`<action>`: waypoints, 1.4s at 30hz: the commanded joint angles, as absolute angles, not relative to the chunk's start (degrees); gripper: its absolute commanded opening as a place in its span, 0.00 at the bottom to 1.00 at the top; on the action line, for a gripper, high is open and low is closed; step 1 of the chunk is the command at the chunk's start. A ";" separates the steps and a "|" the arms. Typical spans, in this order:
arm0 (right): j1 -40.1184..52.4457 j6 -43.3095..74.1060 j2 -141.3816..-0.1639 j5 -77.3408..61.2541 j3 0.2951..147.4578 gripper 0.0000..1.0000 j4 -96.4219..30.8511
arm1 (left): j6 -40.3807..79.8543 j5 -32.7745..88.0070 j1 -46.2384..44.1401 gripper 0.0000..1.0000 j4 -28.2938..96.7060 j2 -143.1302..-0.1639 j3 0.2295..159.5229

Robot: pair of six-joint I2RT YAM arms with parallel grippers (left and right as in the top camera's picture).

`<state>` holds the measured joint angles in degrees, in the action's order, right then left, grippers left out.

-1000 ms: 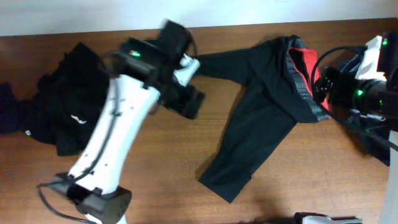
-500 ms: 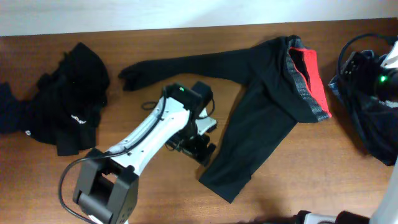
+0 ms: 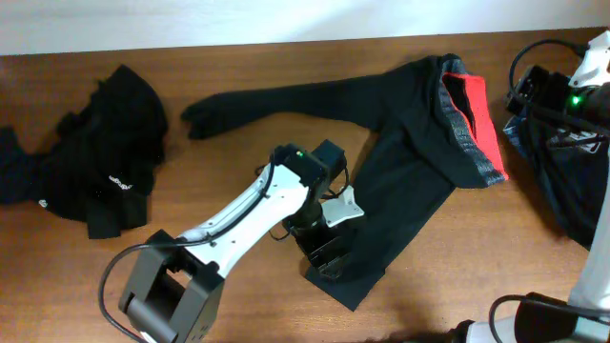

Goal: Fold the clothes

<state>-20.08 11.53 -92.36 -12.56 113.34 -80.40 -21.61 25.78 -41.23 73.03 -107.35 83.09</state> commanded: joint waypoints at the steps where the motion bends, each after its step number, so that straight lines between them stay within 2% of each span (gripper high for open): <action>1: -20.29 9.43 -92.27 -15.11 113.56 0.99 -79.81 | -24.12 28.16 -41.21 0.93 69.84 -106.76 80.16; 10: -20.27 9.41 -92.27 -15.07 113.56 0.99 -79.83 | -24.10 30.28 -41.25 0.89 62.65 -106.80 73.93; 11: -20.27 9.41 -92.27 -15.07 113.56 0.99 -79.83 | -24.10 30.48 -41.25 0.84 62.22 -106.80 73.47; 20: -20.27 9.41 -92.27 -15.07 113.56 0.99 -79.85 | -23.99 30.70 -41.28 0.71 59.57 -106.80 71.31; 37: -20.27 9.23 -92.27 -15.07 113.56 0.99 -79.90 | -21.93 26.98 -41.25 0.69 52.66 -107.02 66.06; 40: -20.27 9.23 -92.27 -15.07 113.56 0.99 -79.92 | -21.93 26.98 -41.25 0.67 52.31 -107.02 65.93; 42: -20.27 9.23 -92.27 -15.07 113.56 0.99 -79.92 | -21.91 26.98 -41.25 0.62 52.18 -107.02 65.93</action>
<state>-20.08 10.04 -92.36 -14.52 113.34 -80.07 -22.48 27.38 -41.23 52.56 -107.35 66.35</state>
